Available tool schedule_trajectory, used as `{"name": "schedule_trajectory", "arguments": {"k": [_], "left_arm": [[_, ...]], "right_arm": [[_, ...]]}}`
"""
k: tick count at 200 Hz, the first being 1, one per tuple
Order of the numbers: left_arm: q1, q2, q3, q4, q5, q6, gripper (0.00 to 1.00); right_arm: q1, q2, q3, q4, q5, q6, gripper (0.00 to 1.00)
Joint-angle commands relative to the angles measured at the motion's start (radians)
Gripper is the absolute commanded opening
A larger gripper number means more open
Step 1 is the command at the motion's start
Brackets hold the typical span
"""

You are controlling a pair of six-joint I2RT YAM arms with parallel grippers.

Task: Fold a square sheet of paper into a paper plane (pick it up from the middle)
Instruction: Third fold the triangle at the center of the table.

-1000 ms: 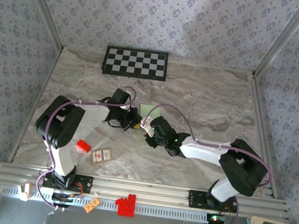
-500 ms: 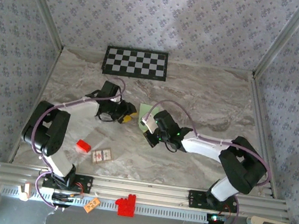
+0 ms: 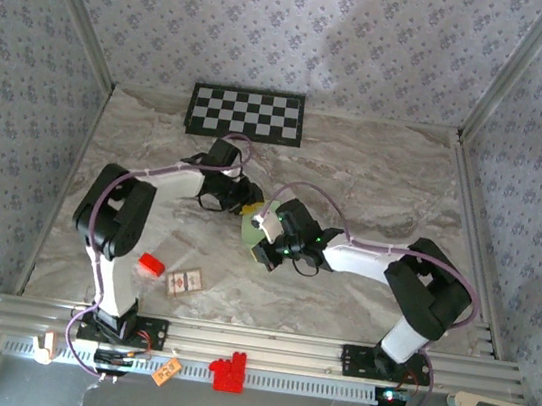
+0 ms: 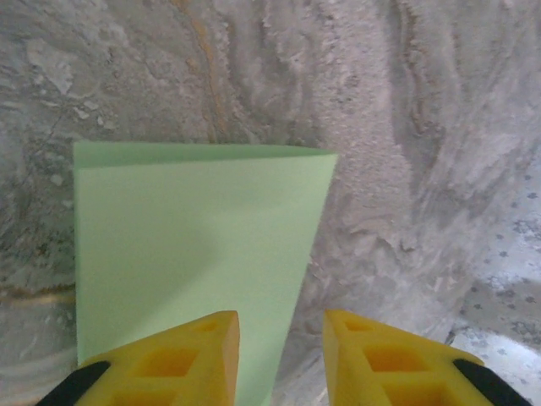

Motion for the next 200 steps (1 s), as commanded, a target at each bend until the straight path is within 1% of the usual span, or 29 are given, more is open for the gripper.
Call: {"name": "schedule_trajectory", "arguments": {"k": [1, 56, 68, 92, 104, 124, 176, 200], "left_arm": [[-0.011, 0.044, 0.062, -0.082, -0.01, 0.066, 0.3], [-0.035, 0.135, 0.143, -0.209, -0.081, 0.136, 0.23], [-0.036, 0.148, 0.153, -0.241, -0.101, 0.149, 0.21], [-0.042, 0.165, 0.157, -0.282, -0.13, 0.164, 0.18], [-0.044, 0.172, 0.157, -0.289, -0.135, 0.17, 0.16], [-0.045, 0.173, 0.154, -0.287, -0.137, 0.173, 0.15], [-0.046, 0.179, 0.159, -0.276, -0.118, 0.173, 0.15], [-0.046, 0.18, 0.156, -0.271, -0.111, 0.173, 0.15]], "right_arm": [[-0.01, 0.008, 0.028, 0.01, -0.044, 0.039, 0.01], [-0.022, 0.018, 0.03, 0.002, -0.028, 0.055, 0.01], [-0.025, 0.019, 0.034, -0.006, -0.003, 0.061, 0.01], [-0.027, 0.02, 0.043, -0.033, 0.101, 0.077, 0.01], [-0.029, 0.023, 0.047, -0.047, 0.15, 0.08, 0.01], [-0.028, 0.035, 0.062, -0.074, 0.198, 0.081, 0.01], [-0.025, 0.06, 0.085, -0.104, 0.25, 0.099, 0.01], [-0.023, 0.068, 0.091, -0.113, 0.256, 0.105, 0.01]]}}
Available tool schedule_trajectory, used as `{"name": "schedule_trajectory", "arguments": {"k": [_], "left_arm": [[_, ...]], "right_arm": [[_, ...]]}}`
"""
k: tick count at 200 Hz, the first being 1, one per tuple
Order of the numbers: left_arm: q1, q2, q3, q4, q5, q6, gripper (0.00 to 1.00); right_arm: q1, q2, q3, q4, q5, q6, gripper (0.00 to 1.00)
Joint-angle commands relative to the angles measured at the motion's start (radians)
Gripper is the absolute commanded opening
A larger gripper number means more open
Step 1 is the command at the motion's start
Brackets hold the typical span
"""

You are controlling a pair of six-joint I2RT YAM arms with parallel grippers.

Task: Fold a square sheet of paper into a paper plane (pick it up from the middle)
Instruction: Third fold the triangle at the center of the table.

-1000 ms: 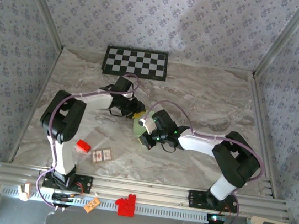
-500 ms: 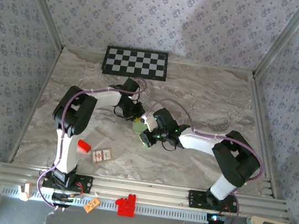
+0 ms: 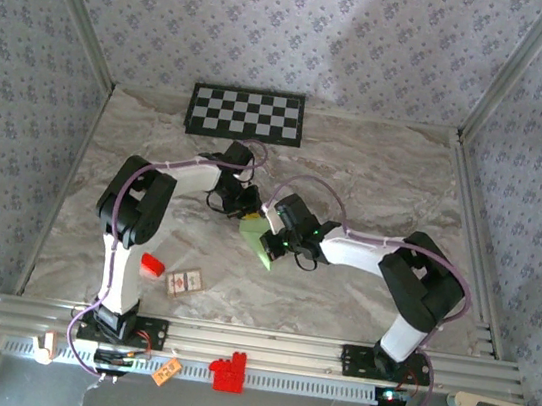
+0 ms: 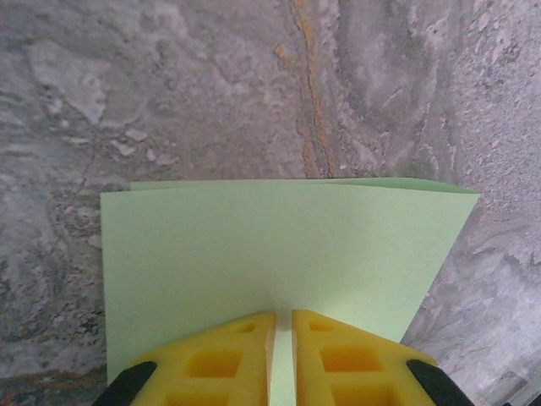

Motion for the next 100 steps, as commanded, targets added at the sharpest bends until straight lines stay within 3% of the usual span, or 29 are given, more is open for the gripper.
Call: {"name": "schedule_trajectory", "arguments": {"k": [1, 100], "left_arm": [[-0.008, 0.038, 0.005, -0.056, -0.011, 0.016, 0.15], [-0.008, 0.033, 0.002, -0.046, -0.007, 0.014, 0.15]], "right_arm": [[0.001, 0.015, 0.03, -0.039, 0.037, 0.022, 0.01], [0.002, 0.048, 0.059, -0.072, 0.052, 0.028, 0.01]]}}
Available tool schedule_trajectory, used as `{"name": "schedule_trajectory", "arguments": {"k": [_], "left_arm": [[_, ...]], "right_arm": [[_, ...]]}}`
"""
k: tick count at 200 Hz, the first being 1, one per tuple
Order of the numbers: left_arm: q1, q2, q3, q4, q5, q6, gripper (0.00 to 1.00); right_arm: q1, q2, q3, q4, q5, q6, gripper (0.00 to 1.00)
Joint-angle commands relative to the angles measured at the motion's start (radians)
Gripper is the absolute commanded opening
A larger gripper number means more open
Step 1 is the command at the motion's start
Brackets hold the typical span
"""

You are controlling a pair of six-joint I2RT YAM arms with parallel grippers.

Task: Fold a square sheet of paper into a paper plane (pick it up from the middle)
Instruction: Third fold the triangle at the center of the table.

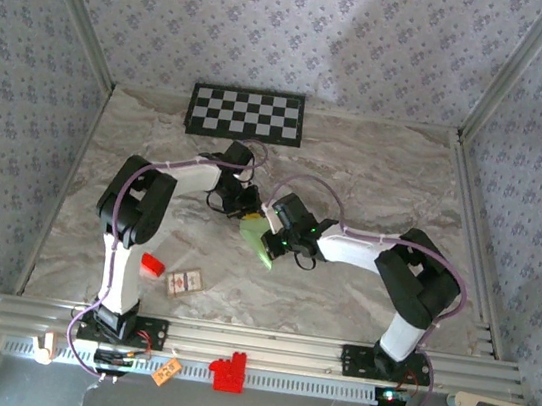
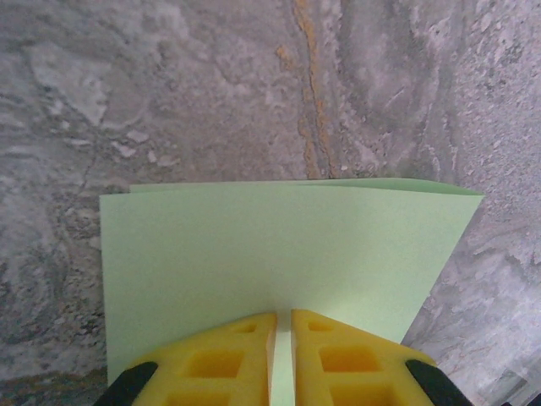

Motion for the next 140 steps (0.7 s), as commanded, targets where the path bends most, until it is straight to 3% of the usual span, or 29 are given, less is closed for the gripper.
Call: {"name": "schedule_trajectory", "arguments": {"k": [1, 140], "left_arm": [[-0.007, 0.03, -0.001, -0.045, -0.01, 0.013, 0.15], [-0.009, 0.026, -0.002, -0.043, -0.013, 0.007, 0.14]], "right_arm": [[0.002, 0.022, 0.029, -0.034, 0.022, 0.02, 0.01], [0.004, 0.053, 0.046, -0.069, -0.002, 0.03, 0.01]]}}
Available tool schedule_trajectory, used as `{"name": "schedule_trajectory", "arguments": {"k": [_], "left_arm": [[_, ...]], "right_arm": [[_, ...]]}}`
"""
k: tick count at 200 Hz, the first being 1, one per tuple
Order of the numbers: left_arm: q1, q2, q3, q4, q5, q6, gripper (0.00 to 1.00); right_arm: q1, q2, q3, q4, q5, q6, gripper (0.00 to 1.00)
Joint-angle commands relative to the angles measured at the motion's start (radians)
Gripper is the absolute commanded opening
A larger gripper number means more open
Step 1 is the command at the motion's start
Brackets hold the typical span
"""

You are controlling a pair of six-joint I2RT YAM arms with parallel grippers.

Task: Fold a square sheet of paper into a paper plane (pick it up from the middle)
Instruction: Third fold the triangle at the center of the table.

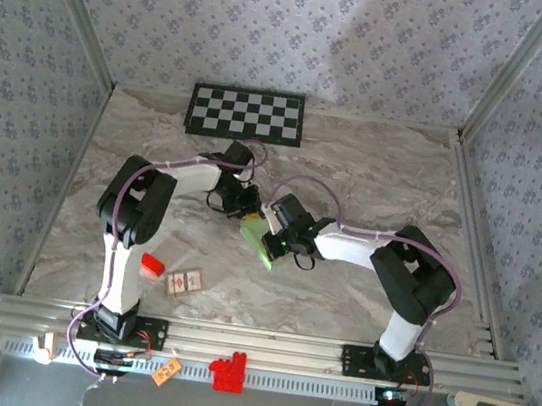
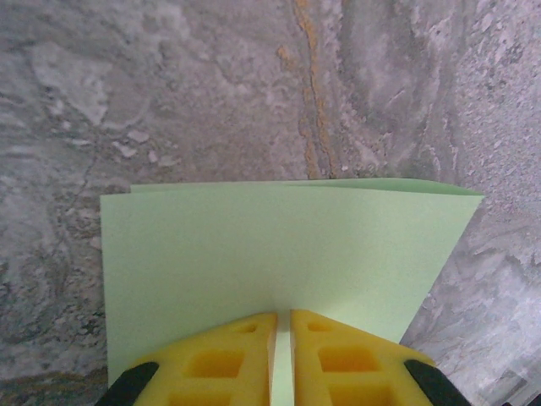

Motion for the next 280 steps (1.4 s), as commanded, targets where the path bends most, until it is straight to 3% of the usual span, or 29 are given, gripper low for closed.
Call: {"name": "schedule_trajectory", "arguments": {"k": [1, 93, 143, 280], "left_arm": [[-0.008, 0.026, -0.002, -0.043, -0.013, 0.007, 0.14], [0.005, -0.011, -0.013, -0.017, -0.004, -0.021, 0.13], [0.052, -0.082, -0.014, 0.046, 0.043, -0.055, 0.18], [0.051, 0.012, -0.024, -0.011, -0.002, -0.015, 0.13]], "right_arm": [[0.003, 0.021, 0.029, -0.033, -0.006, 0.016, 0.01], [0.004, 0.032, 0.026, -0.045, 0.001, 0.018, 0.01], [0.003, 0.027, 0.019, -0.042, -0.003, 0.018, 0.01], [-0.002, -0.027, 0.042, -0.086, -0.055, 0.038, 0.01]]}}
